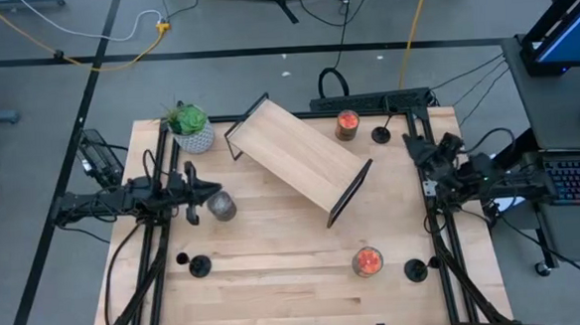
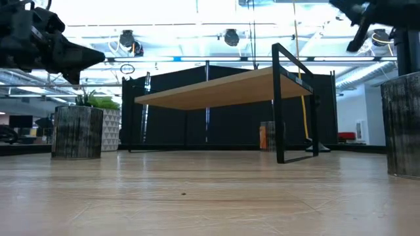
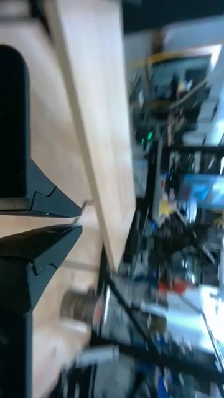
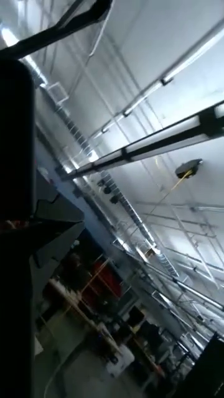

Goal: Pick & Place candle stick holders
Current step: Put the top right candle holder on the shelf

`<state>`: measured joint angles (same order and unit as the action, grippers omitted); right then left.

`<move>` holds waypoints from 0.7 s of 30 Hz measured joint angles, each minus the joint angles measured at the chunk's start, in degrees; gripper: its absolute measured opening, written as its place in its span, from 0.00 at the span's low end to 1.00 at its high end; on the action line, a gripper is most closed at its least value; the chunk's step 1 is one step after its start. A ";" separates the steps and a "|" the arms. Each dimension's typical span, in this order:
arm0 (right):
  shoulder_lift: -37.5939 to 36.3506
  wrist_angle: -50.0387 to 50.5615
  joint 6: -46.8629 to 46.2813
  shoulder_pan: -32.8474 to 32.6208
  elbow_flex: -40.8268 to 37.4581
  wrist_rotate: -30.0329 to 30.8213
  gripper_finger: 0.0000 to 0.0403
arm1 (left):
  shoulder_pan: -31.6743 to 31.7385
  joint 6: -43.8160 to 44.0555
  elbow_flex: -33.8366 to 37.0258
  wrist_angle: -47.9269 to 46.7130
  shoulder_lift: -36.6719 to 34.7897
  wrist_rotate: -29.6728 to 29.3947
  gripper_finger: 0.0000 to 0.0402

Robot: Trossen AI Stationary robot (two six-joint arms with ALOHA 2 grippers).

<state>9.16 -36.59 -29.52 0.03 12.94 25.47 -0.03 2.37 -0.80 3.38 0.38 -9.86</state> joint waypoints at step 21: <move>23.22 22.24 36.17 -0.02 29.94 36.68 0.00 | 0.02 -1.95 0.00 1.28 -0.02 -9.99 0.09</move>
<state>32.38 -14.35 6.66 0.01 42.88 62.14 -0.01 0.42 -0.80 4.66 0.36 -19.86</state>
